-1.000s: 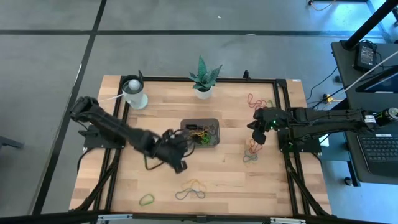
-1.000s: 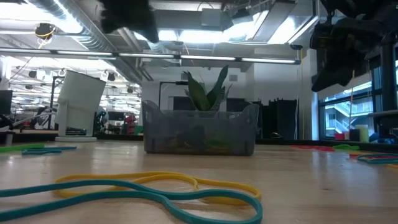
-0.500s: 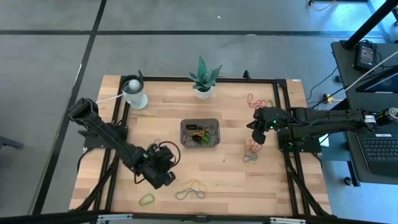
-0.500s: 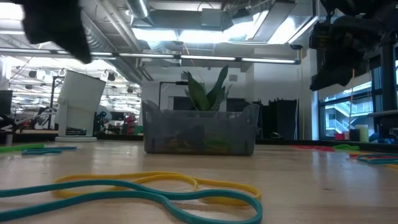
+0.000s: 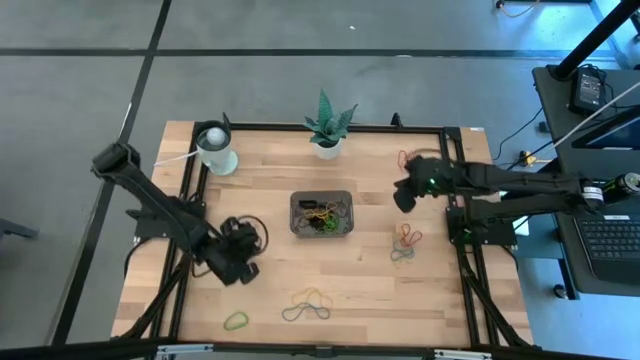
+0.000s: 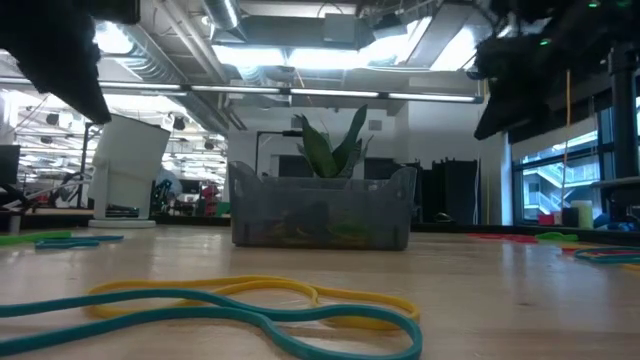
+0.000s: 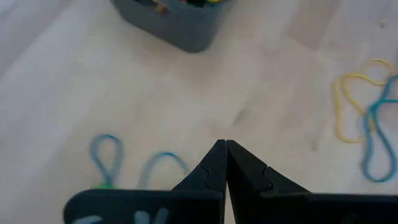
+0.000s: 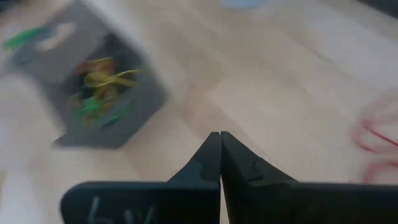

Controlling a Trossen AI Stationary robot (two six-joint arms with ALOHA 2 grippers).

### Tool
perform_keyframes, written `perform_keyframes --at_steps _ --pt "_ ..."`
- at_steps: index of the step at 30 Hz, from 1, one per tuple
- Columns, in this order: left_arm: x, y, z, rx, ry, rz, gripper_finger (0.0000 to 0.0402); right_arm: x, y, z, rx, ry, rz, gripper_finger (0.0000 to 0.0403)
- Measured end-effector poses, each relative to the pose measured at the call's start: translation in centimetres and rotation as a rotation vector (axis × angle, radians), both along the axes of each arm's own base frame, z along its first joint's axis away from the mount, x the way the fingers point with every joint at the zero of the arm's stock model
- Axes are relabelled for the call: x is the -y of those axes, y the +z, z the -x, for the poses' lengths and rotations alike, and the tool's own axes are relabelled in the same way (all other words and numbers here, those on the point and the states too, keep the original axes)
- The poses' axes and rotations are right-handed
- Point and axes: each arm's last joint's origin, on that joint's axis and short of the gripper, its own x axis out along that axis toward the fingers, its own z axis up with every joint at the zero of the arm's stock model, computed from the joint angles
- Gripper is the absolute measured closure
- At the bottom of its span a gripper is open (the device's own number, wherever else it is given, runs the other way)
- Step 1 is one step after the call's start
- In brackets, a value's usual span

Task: Pick and place rubber bands into bin
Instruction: Put the red rubber band into the black bin

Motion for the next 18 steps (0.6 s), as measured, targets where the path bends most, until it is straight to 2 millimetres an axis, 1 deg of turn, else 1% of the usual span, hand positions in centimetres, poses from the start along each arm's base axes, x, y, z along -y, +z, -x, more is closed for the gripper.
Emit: perform_keyframes --at_steps 3,8,13,18 --pt "-2.3 -0.2 1.4 0.004 -0.031 -0.024 0.04 1.7 0.3 -0.8 -0.101 -0.135 -0.042 0.0402" --pt "-5.9 -0.3 3.2 0.016 -0.109 -0.055 0.04 5.2 -0.7 -1.2 -0.311 -0.391 -0.15 0.0399" --pt "-8.8 -0.3 4.8 0.069 -0.198 -0.09 0.04 8.6 -3.5 -1.0 -0.424 -0.588 -0.277 0.0369" --pt "-10.7 -0.2 5.5 0.191 -0.296 -0.12 0.04 10.6 -6.2 -1.0 -0.533 -0.666 -0.356 0.0327"
